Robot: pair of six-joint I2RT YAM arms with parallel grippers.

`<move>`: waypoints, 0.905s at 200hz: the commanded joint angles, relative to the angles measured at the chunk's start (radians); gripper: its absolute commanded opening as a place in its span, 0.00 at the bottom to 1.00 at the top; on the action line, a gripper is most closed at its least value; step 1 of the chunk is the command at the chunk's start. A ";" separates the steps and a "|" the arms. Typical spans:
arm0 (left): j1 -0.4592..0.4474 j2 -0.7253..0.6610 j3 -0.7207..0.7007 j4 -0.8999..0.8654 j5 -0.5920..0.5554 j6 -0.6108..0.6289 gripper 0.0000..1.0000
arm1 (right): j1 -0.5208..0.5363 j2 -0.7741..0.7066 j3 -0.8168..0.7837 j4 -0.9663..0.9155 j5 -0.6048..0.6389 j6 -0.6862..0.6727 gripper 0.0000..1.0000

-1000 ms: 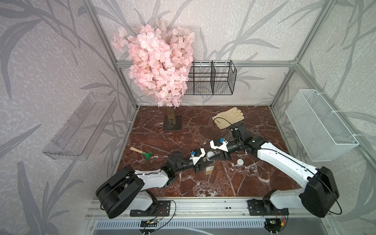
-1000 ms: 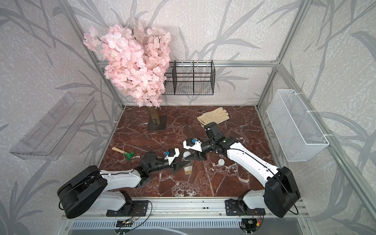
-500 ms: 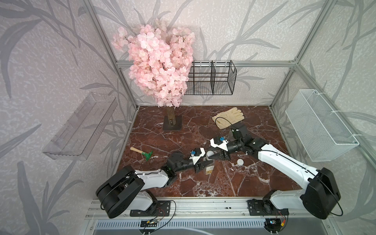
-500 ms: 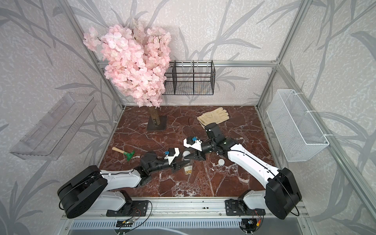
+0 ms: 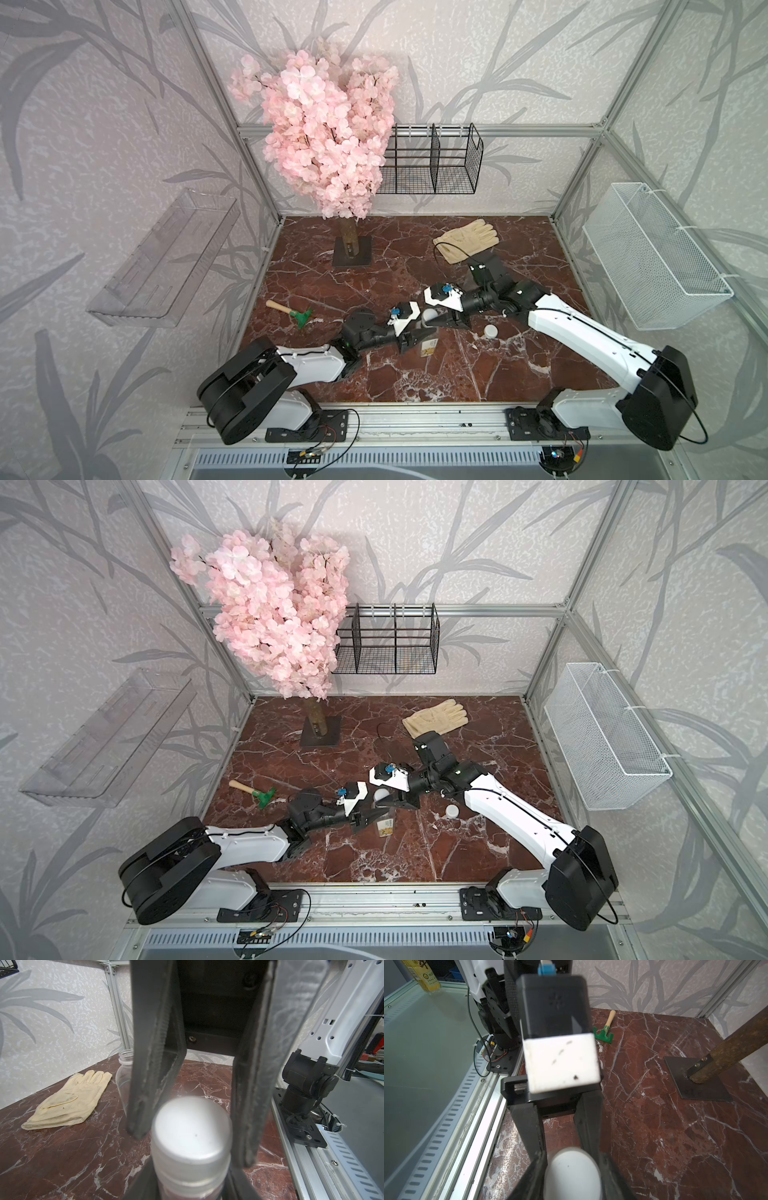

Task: Screw on the bottle caps
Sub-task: Screw the bottle cap onto the plastic bottle.

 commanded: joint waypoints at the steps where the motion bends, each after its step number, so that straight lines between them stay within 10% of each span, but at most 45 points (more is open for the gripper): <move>1: -0.005 0.035 0.002 -0.137 0.001 -0.002 0.26 | 0.026 0.007 0.023 -0.076 0.036 0.021 0.26; 181: -0.007 -0.048 -0.028 -0.161 -0.234 -0.015 0.25 | 0.236 0.007 0.047 -0.078 0.666 0.561 0.13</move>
